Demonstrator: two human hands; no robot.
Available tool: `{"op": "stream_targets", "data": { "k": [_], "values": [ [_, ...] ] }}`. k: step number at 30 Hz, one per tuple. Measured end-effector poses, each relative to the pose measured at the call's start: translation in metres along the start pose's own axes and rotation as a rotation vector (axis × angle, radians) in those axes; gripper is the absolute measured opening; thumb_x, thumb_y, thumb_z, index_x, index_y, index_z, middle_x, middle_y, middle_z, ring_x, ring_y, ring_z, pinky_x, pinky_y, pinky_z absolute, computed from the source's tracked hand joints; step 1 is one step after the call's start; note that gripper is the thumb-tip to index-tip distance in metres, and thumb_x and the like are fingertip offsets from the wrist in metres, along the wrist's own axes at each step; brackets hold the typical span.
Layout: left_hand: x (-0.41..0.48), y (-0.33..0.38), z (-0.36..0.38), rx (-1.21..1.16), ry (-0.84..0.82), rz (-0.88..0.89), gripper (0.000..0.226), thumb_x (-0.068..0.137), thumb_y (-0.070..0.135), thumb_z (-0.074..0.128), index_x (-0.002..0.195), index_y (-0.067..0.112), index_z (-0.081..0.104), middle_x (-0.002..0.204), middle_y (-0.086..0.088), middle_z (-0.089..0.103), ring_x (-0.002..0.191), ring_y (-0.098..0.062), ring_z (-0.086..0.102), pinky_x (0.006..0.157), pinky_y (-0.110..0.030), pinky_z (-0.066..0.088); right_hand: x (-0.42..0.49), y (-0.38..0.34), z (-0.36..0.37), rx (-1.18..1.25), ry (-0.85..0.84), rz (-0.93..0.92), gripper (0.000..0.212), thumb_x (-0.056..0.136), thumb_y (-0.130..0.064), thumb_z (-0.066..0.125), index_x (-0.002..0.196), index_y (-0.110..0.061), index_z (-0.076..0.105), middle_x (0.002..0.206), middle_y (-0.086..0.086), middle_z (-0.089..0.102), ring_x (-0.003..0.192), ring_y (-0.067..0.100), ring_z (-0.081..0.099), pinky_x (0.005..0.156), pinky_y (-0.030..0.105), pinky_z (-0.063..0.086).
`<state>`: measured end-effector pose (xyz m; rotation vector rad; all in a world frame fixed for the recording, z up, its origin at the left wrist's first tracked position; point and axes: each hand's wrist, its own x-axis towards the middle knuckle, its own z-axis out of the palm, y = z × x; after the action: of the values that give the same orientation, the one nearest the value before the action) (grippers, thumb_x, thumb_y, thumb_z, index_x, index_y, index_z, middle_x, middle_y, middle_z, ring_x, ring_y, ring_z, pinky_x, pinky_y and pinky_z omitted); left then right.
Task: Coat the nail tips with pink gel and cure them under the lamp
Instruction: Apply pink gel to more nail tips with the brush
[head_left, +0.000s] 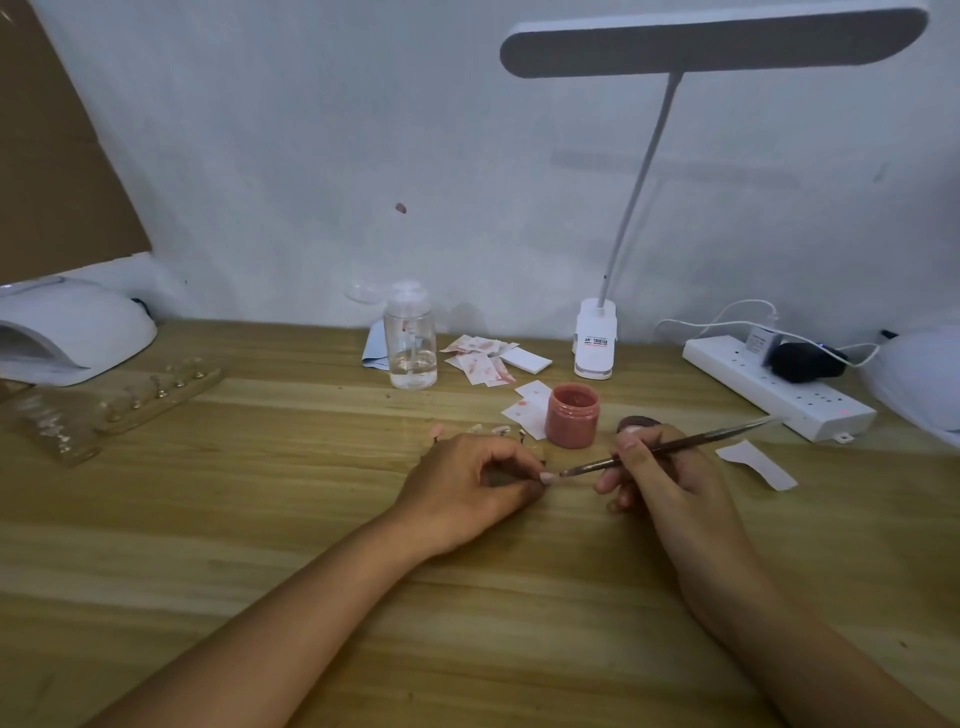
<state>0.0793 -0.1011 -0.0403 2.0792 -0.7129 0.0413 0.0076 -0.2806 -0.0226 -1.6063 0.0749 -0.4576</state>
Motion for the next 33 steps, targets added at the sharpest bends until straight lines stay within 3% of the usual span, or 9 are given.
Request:
{"op": "stream_targets", "data": {
  "k": [3,7,11,17,22,24,28,33],
  "values": [
    [-0.0001,0.0002,-0.0003,0.029,0.0,0.0,0.023,0.083,0.023,0.077,0.075,0.043,0.068,0.072,0.029,0.065,0.054,0.018,0.047,0.058,-0.019,0.029,-0.0029,-0.0025,0.0025,0.011,-0.068,-0.031,0.016,0.097,-0.015,0.053,0.091,-0.002,0.059,0.066,0.009,0.071,0.053,0.009,0.055,0.053,0.017,0.049],
    [0.0001,0.0002,0.0002,-0.003,0.005,-0.001,0.022,0.083,0.02,0.077,0.077,0.04,0.07,0.08,0.02,0.07,0.052,0.017,0.048,0.052,-0.006,0.028,-0.0019,0.0008,0.0045,-0.04,-0.075,-0.016,0.016,0.097,-0.015,0.053,0.091,-0.002,0.06,0.066,0.009,0.071,0.051,0.005,0.055,0.052,0.014,0.047],
    [-0.0003,0.0007,0.0002,-0.002,0.014,-0.004,0.02,0.083,0.021,0.078,0.077,0.039,0.07,0.081,0.021,0.071,0.051,0.018,0.048,0.054,-0.006,0.029,0.001,0.0017,0.0001,0.014,0.015,-0.003,0.016,0.097,-0.014,0.052,0.095,0.0,0.059,0.062,0.008,0.068,0.05,0.009,0.053,0.051,0.018,0.048],
    [0.0002,0.0021,-0.0006,0.023,0.02,-0.002,0.023,0.082,0.021,0.078,0.076,0.041,0.069,0.084,0.02,0.072,0.051,0.018,0.047,0.054,-0.008,0.029,-0.003,-0.0013,0.0051,-0.025,-0.089,-0.017,0.016,0.096,-0.016,0.053,0.092,-0.002,0.06,0.069,0.01,0.072,0.052,0.006,0.056,0.052,0.015,0.048],
    [-0.002,0.0046,-0.0006,0.08,0.02,0.012,0.022,0.083,0.026,0.078,0.076,0.043,0.066,0.054,0.038,0.054,0.051,0.023,0.046,0.063,0.0,0.028,0.0008,0.0005,0.0011,0.015,0.018,0.008,0.02,0.097,-0.017,0.052,0.099,0.003,0.059,0.062,0.007,0.068,0.05,0.008,0.054,0.051,0.018,0.05],
    [-0.0019,0.0051,-0.0013,0.076,0.017,0.011,0.021,0.083,0.025,0.078,0.077,0.042,0.068,0.056,0.039,0.055,0.052,0.022,0.046,0.06,0.0,0.028,-0.0006,-0.0016,0.0012,0.032,-0.012,0.002,0.021,0.097,-0.017,0.051,0.096,0.002,0.059,0.064,0.008,0.07,0.051,0.008,0.054,0.051,0.018,0.049],
    [-0.0019,0.0052,-0.0012,0.104,0.014,0.014,0.026,0.082,0.023,0.078,0.074,0.044,0.066,0.056,0.039,0.055,0.053,0.023,0.046,0.069,-0.005,0.028,-0.0029,-0.0025,0.0043,-0.058,-0.094,-0.014,0.02,0.098,-0.019,0.05,0.092,-0.004,0.061,0.068,0.008,0.072,0.051,0.004,0.054,0.05,0.012,0.045],
    [-0.0031,0.0076,-0.0013,0.111,0.017,0.021,0.023,0.082,0.026,0.078,0.074,0.044,0.065,0.051,0.04,0.051,0.054,0.024,0.046,0.074,0.003,0.022,0.0009,-0.0001,0.0004,-0.03,0.014,-0.009,0.023,0.098,-0.018,0.05,0.097,0.003,0.059,0.067,0.011,0.069,0.052,0.01,0.055,0.052,0.017,0.049]
  ]
}}
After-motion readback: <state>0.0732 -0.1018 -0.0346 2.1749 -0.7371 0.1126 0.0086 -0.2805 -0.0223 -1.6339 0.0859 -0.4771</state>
